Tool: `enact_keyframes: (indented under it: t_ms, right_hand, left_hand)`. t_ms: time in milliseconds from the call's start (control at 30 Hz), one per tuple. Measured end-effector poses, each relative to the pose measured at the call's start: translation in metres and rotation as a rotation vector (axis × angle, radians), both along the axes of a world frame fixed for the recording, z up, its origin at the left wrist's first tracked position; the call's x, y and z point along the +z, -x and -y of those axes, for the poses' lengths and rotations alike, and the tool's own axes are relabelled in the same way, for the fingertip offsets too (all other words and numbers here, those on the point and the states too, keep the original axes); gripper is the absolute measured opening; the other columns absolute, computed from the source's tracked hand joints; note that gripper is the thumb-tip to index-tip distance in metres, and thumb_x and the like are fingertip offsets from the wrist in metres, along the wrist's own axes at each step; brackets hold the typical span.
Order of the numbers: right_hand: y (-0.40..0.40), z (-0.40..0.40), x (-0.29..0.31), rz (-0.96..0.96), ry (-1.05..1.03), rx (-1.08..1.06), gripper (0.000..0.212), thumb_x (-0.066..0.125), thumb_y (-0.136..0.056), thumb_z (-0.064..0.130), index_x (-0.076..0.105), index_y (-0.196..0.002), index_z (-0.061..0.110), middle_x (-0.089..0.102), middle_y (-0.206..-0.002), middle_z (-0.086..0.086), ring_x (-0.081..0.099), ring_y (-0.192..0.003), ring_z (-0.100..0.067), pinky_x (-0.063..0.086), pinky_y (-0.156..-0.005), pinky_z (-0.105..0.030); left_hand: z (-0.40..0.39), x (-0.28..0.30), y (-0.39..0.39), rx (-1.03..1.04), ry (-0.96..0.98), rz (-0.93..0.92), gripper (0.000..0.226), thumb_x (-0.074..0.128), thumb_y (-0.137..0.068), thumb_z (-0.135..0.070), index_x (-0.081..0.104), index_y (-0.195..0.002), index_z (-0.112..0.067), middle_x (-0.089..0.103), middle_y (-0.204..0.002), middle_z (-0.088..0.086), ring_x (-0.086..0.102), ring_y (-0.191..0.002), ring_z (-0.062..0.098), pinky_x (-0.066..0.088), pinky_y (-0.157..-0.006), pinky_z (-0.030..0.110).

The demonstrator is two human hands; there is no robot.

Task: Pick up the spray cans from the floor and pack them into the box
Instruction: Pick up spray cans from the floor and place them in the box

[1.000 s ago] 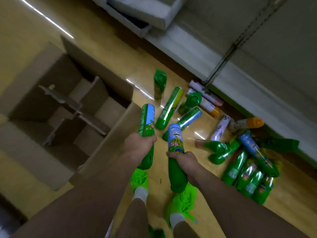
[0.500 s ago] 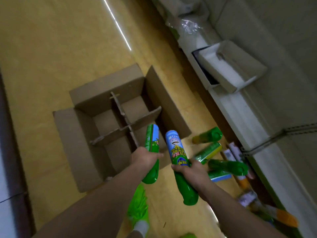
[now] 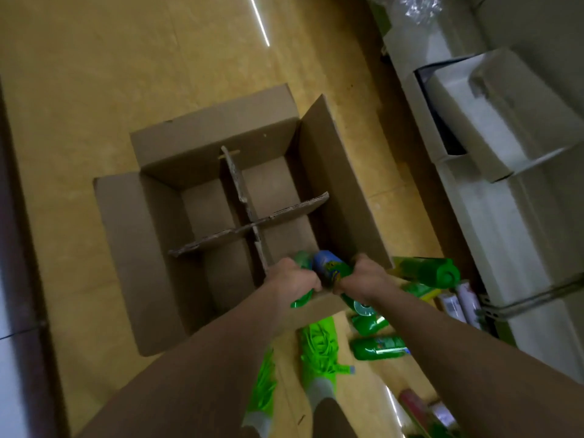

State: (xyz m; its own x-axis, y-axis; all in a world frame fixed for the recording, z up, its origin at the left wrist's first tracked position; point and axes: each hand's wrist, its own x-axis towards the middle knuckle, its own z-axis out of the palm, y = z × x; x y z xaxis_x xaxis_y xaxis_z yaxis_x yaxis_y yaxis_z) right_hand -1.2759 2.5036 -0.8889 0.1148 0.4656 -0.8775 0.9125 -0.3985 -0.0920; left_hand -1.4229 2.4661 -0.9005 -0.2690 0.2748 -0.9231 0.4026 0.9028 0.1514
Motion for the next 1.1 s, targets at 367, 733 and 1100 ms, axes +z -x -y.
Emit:
enact_keyframes:
  t_ms: [367,733,1100]
  right_hand:
    - [0.022,-0.02,-0.063,0.043,-0.113,0.69,0.04,0.068,-0.087,0.023,0.062,-0.126,0.018,0.057,-0.118,-0.011,0.06,-0.111,-0.035,0.051,-0.08,-0.04]
    - [0.018,-0.033,-0.081,0.065,0.133,0.759,0.082,0.088,-0.068,0.034,0.048,-0.137,0.015,0.057,-0.128,-0.011,0.042,-0.126,-0.035,0.044,-0.079,-0.038]
    - [0.01,-0.042,-0.071,0.012,0.107,0.892,0.063,0.079,-0.079,0.046,0.058,-0.131,0.018,0.053,-0.124,-0.008,0.039,-0.118,-0.03,0.043,-0.085,-0.038]
  left_hand:
    - [0.006,-0.059,-0.027,-0.061,0.018,0.087,0.068,0.088,-0.059,-0.027,0.063,-0.123,-0.024,0.068,-0.114,-0.001,0.063,-0.101,0.017,0.051,-0.08,0.022]
    - [-0.001,-0.071,-0.035,-0.094,-0.039,0.194,0.083,0.093,-0.062,-0.018,0.058,-0.137,-0.023,0.067,-0.118,-0.004,0.06,-0.111,0.01,0.046,-0.085,0.015]
    - [-0.004,-0.08,-0.031,0.025,-0.053,0.262,0.099,0.093,-0.035,-0.034,0.065,-0.13,-0.032,0.073,-0.112,-0.004,0.066,-0.106,0.013,0.053,-0.099,0.031]
